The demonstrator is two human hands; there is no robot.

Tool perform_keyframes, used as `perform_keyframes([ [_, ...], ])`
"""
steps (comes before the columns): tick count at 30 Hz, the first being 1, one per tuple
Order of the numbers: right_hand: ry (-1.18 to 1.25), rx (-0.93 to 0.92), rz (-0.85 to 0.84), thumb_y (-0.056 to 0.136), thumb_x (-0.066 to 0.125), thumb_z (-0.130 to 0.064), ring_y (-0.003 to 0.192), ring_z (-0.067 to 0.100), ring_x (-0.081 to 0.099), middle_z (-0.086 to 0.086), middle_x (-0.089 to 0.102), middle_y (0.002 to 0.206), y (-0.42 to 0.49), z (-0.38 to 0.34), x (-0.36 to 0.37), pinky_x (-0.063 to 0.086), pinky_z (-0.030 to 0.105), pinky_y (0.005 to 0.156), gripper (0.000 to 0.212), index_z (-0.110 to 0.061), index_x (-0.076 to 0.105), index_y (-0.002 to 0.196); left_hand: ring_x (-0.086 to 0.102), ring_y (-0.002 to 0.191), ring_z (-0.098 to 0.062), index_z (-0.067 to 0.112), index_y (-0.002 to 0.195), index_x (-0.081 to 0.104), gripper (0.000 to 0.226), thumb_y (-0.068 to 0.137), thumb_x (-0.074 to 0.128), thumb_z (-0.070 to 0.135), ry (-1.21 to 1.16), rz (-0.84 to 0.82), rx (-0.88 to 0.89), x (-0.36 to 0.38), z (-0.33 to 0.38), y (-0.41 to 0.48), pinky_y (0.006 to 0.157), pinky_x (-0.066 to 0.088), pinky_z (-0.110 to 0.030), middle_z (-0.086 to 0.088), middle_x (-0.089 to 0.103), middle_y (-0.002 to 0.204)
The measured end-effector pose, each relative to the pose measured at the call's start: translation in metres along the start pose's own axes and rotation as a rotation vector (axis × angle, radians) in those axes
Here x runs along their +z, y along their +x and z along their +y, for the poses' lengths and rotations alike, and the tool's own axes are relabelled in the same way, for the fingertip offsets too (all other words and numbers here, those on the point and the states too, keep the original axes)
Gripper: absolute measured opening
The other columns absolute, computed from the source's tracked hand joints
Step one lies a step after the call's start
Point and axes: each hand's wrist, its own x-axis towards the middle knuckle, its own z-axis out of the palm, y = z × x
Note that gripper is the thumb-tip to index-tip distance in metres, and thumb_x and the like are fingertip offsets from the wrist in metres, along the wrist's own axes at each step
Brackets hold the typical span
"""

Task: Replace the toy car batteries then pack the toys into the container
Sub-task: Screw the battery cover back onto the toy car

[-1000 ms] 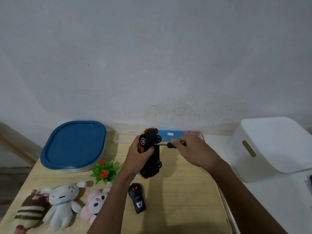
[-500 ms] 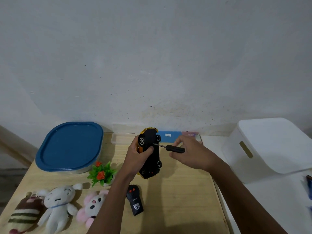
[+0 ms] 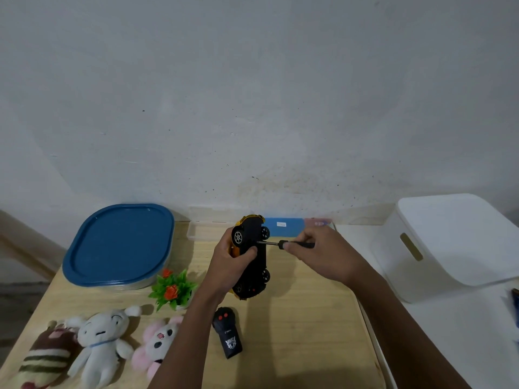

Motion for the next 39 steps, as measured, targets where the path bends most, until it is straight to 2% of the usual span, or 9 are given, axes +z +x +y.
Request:
perform_keyframes([
  [3, -0.046, 0.001, 0.018, 0.094, 0.053, -0.05, 0.056, 0.01, 0.048, -0.005, 0.051, 0.06, 0.0, -0.002, 0.005, 0.036, 0.028, 0.058, 0.041, -0.022, 0.06, 0.065, 0.069, 0.091, -0.007, 0.026, 0.12, 0.058, 0.036, 0.09, 0.065, 0.008, 0.02, -0.015, 0.001, -0.003, 0.0, -0.001, 0.071, 0.054, -0.017, 0.002, 0.07, 0.104],
  [6, 0.024, 0.051, -0.026, 0.089, 0.061, -0.051, 0.076, 0.007, 0.058, -0.01, 0.061, 0.084, -0.003, -0.003, 0.008, 0.039, 0.022, 0.061, 0.025, -0.026, 0.059, 0.093, 0.069, 0.092, -0.006, 0.028, 0.12, 0.059, 0.037, 0.09, 0.066, 0.009, 0.019, 0.0, -0.004, -0.006, 0.0, 0.0, 0.072, 0.055, -0.018, 0.005, 0.071, 0.104],
  [8, 0.04, 0.049, -0.068, 0.085, 0.069, -0.045, 0.078, 0.004, 0.061, -0.011, 0.063, 0.088, -0.005, -0.002, 0.008, 0.04, 0.019, 0.058, 0.025, -0.028, 0.055, 0.097, 0.069, 0.093, -0.006, 0.03, 0.12, 0.059, 0.037, 0.09, 0.067, 0.01, 0.029, 0.011, -0.005, -0.009, 0.0, 0.001, 0.073, 0.055, -0.019, 0.007, 0.071, 0.103],
  [11, -0.007, -0.001, -0.001, 0.087, 0.067, -0.044, 0.072, 0.004, 0.059, -0.011, 0.064, 0.082, -0.003, -0.005, 0.009, 0.04, 0.018, 0.057, 0.018, -0.027, 0.059, 0.085, 0.069, 0.091, -0.005, 0.032, 0.117, 0.059, 0.036, 0.09, 0.067, 0.01, 0.031, 0.019, -0.01, -0.012, 0.0, 0.001, 0.072, 0.055, -0.018, 0.008, 0.071, 0.101],
  [14, -0.086, -0.01, 0.048, 0.094, 0.053, -0.049, 0.059, 0.007, 0.05, -0.006, 0.056, 0.065, 0.0, -0.009, 0.011, 0.035, 0.022, 0.055, 0.035, -0.028, 0.058, 0.067, 0.068, 0.091, -0.006, 0.03, 0.116, 0.059, 0.036, 0.089, 0.066, 0.008, 0.058, -0.007, -0.006, -0.013, 0.002, 0.001, 0.071, 0.054, -0.017, 0.006, 0.071, 0.102],
  [19, 0.023, 0.014, -0.066, 0.088, 0.064, -0.046, 0.075, 0.006, 0.06, -0.008, 0.064, 0.087, -0.002, -0.011, 0.013, 0.043, 0.021, 0.06, 0.021, -0.028, 0.056, 0.096, 0.069, 0.088, -0.004, 0.028, 0.118, 0.058, 0.036, 0.09, 0.065, 0.007, 0.058, -0.006, -0.005, -0.014, 0.002, 0.002, 0.068, 0.053, -0.015, 0.003, 0.07, 0.102],
  [25, -0.074, -0.008, -0.001, 0.091, 0.061, -0.046, 0.082, 0.008, 0.061, -0.008, 0.063, 0.087, 0.0, -0.017, 0.008, 0.044, 0.019, 0.064, 0.023, -0.024, 0.062, 0.091, 0.069, 0.088, -0.006, 0.027, 0.117, 0.059, 0.037, 0.089, 0.066, 0.005, 0.071, -0.011, -0.001, -0.015, 0.001, 0.004, 0.069, 0.054, -0.017, 0.002, 0.071, 0.101],
  [32, 0.099, 0.169, -0.102, 0.094, 0.055, -0.044, 0.06, 0.012, 0.044, 0.004, 0.052, 0.072, 0.002, -0.019, 0.012, 0.035, 0.026, 0.058, 0.038, -0.008, 0.066, 0.099, 0.068, 0.095, -0.008, 0.03, 0.12, 0.058, 0.039, 0.089, 0.066, 0.007, 0.066, -0.034, -0.015, -0.014, -0.005, 0.002, 0.075, 0.056, -0.02, 0.004, 0.07, 0.105],
  [39, 0.016, 0.054, -0.037, 0.09, 0.064, -0.041, 0.086, 0.01, 0.061, -0.005, 0.065, 0.09, -0.002, -0.017, 0.01, 0.043, 0.02, 0.063, 0.02, -0.023, 0.059, 0.086, 0.069, 0.092, -0.006, 0.037, 0.115, 0.058, 0.039, 0.09, 0.066, 0.008, 0.059, -0.017, -0.006, -0.014, 0.0, 0.003, 0.073, 0.055, -0.019, 0.005, 0.07, 0.104],
])
